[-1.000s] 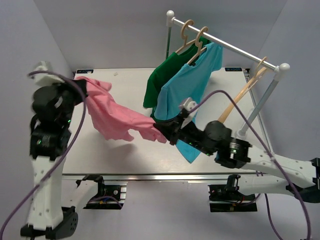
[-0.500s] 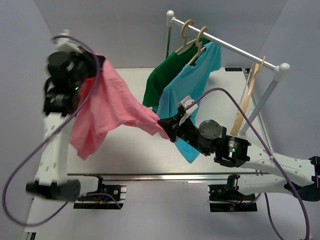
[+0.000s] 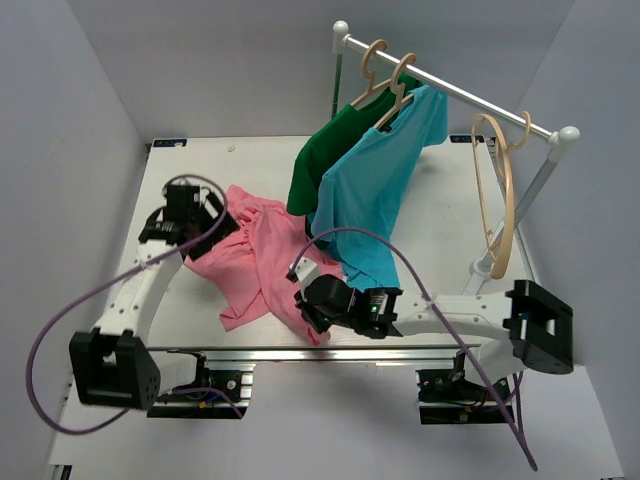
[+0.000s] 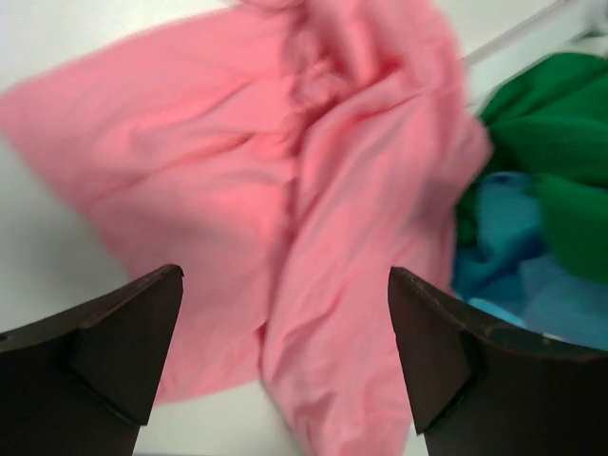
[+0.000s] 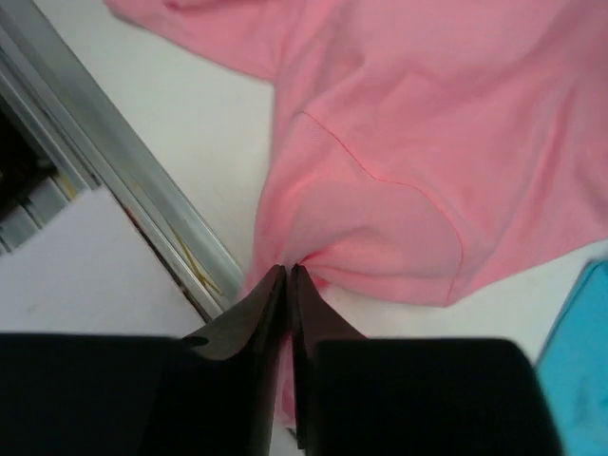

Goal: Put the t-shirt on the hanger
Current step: Flatten out the T-shirt at the center of the board.

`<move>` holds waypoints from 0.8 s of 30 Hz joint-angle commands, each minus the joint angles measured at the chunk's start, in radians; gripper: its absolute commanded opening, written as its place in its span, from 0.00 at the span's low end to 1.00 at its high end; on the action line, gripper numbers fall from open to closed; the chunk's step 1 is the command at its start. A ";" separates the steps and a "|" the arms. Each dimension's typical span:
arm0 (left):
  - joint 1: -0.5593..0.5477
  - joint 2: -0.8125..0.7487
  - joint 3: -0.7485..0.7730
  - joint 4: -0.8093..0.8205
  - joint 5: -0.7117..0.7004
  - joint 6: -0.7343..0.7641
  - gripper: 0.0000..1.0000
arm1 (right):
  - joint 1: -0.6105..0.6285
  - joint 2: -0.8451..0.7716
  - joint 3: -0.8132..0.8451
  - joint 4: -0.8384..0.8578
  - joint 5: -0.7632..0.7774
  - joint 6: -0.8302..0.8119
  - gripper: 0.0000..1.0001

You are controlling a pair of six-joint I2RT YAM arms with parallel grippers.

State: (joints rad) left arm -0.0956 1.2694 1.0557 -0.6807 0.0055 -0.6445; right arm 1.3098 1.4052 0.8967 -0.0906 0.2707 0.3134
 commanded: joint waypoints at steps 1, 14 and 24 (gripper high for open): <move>0.000 -0.134 -0.170 -0.099 -0.105 -0.148 0.98 | 0.003 0.012 0.021 0.009 -0.024 0.082 0.14; -0.001 -0.282 -0.559 -0.027 0.026 -0.227 0.98 | -0.214 -0.089 -0.038 -0.077 0.084 0.201 0.89; -0.010 0.019 -0.433 0.158 -0.061 -0.233 0.65 | -0.293 0.090 -0.007 -0.017 0.051 0.242 0.68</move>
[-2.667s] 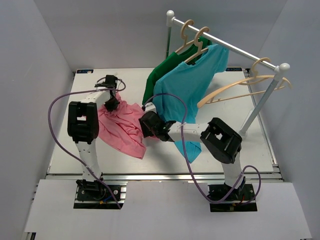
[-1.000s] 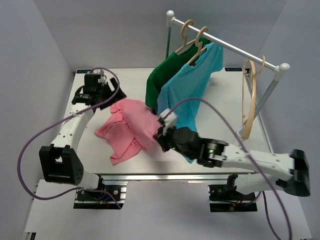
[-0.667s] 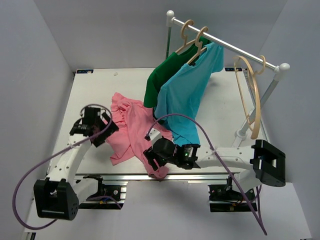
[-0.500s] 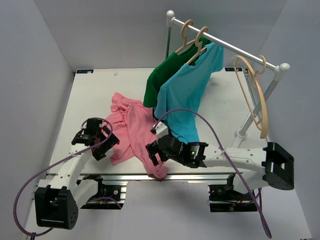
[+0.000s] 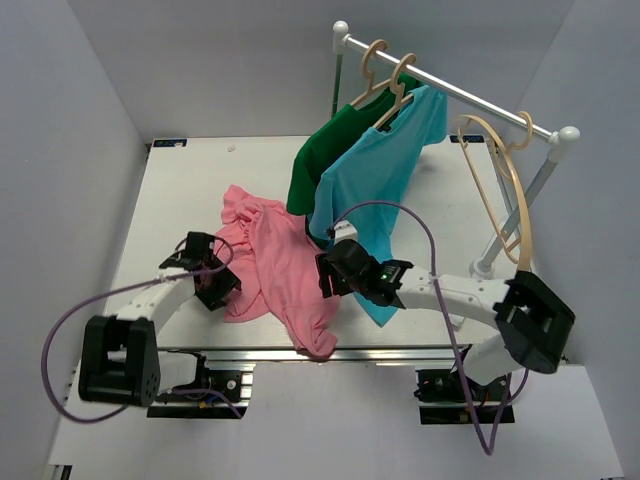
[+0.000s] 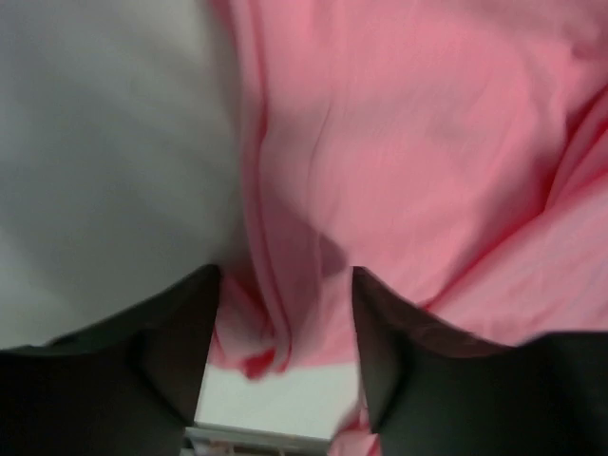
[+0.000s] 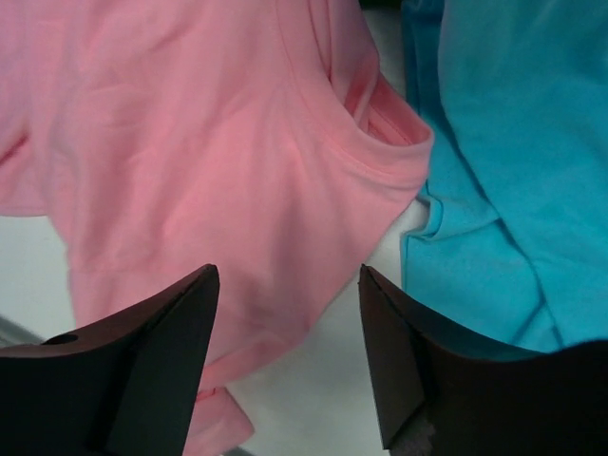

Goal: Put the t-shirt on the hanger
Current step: Flatten out the T-shirt at the center of the board.

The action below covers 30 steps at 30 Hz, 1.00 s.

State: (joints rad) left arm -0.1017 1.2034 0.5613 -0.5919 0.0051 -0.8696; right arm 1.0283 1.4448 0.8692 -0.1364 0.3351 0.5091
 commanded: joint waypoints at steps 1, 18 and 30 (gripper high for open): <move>-0.004 0.122 0.084 0.073 -0.080 -0.008 0.57 | -0.013 0.087 0.030 0.034 -0.013 0.052 0.65; 0.334 0.524 0.616 -0.222 -0.404 -0.092 0.00 | 0.125 0.275 0.062 0.080 -0.197 0.023 0.00; 0.358 0.678 0.919 -0.191 -0.206 0.093 0.37 | 0.342 0.169 0.110 0.248 -0.550 -0.190 0.10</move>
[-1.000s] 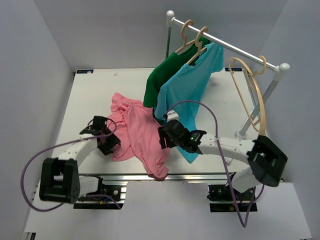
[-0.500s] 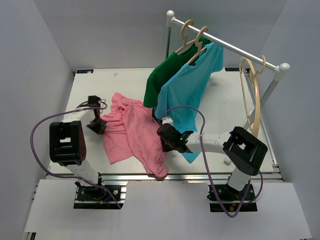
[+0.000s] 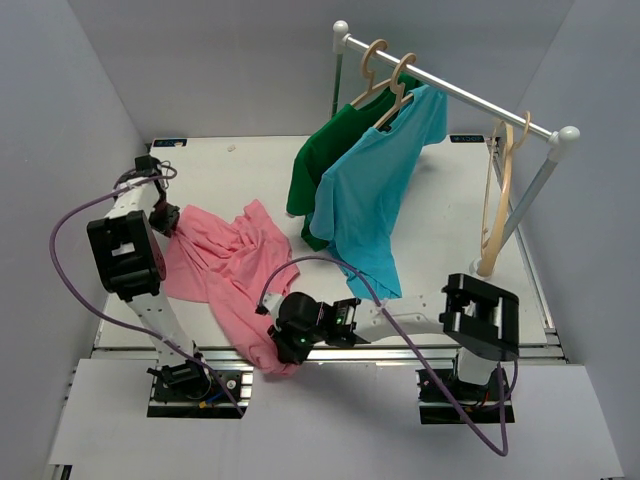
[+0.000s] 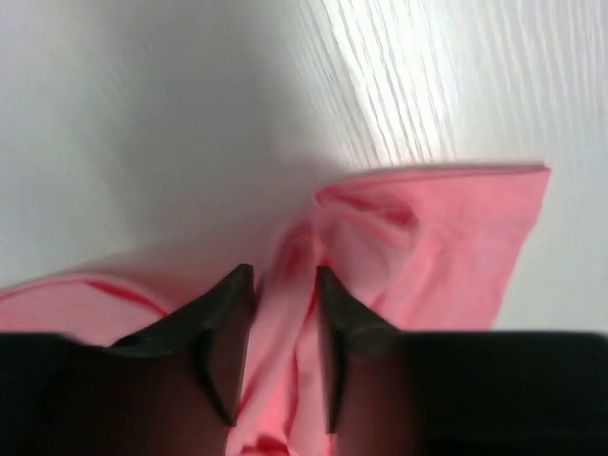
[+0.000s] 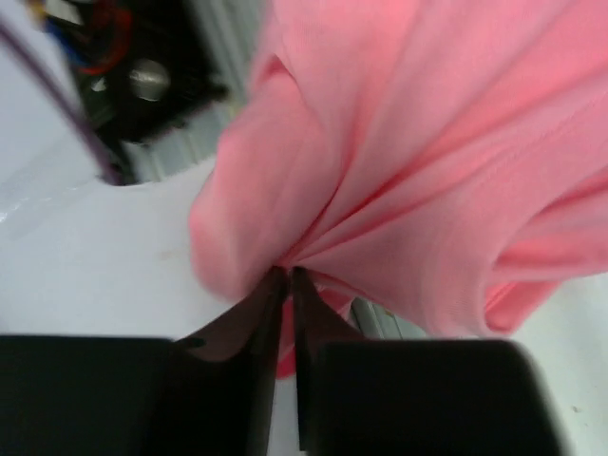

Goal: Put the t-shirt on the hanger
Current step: Flatten out the T-shirt at the center of the board.

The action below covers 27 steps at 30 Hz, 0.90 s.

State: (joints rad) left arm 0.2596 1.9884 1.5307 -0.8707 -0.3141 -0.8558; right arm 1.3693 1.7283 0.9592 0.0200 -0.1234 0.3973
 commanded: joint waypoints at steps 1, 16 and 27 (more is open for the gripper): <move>-0.006 -0.135 -0.076 0.120 0.166 0.124 0.47 | 0.001 -0.140 0.018 0.081 -0.059 -0.093 0.17; -0.358 -0.725 -0.616 0.165 0.263 0.006 0.98 | -0.355 -0.115 0.202 -0.189 0.390 -0.055 0.65; -0.874 -1.080 -0.868 0.051 0.313 -0.078 0.98 | -0.454 0.161 0.371 -0.207 0.180 -0.051 0.55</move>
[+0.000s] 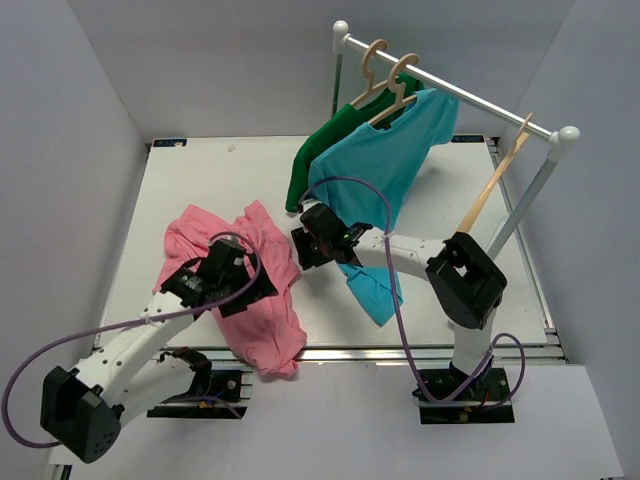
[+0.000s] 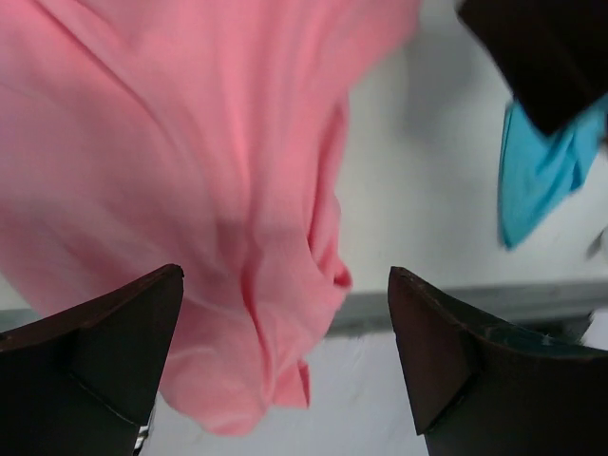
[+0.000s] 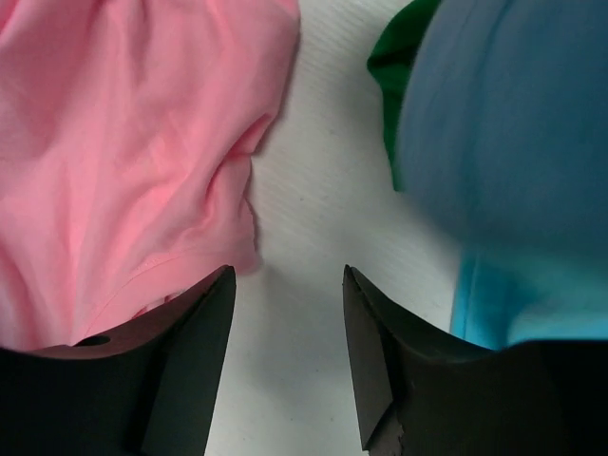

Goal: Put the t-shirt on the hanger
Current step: Flatten out the T-shirt at the center of the board.

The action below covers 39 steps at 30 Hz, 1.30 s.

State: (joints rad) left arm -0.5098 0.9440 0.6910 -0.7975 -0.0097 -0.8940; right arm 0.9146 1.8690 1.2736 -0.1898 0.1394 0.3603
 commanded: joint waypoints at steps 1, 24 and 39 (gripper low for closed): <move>-0.143 -0.036 -0.048 -0.019 0.008 -0.043 0.98 | 0.001 0.028 0.059 0.004 -0.096 -0.014 0.55; -0.733 0.380 0.048 -0.118 -0.406 -0.246 0.59 | 0.003 0.128 0.030 0.090 -0.259 0.009 0.28; -0.731 0.064 0.209 -0.362 -0.818 -0.413 0.00 | 0.001 -0.350 -0.184 -0.005 0.084 0.055 0.00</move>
State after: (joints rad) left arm -1.2392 1.1152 0.7902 -1.0866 -0.6117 -1.2552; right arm 0.9165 1.6375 1.1122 -0.1810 0.1265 0.3985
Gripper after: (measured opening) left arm 0.028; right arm 0.005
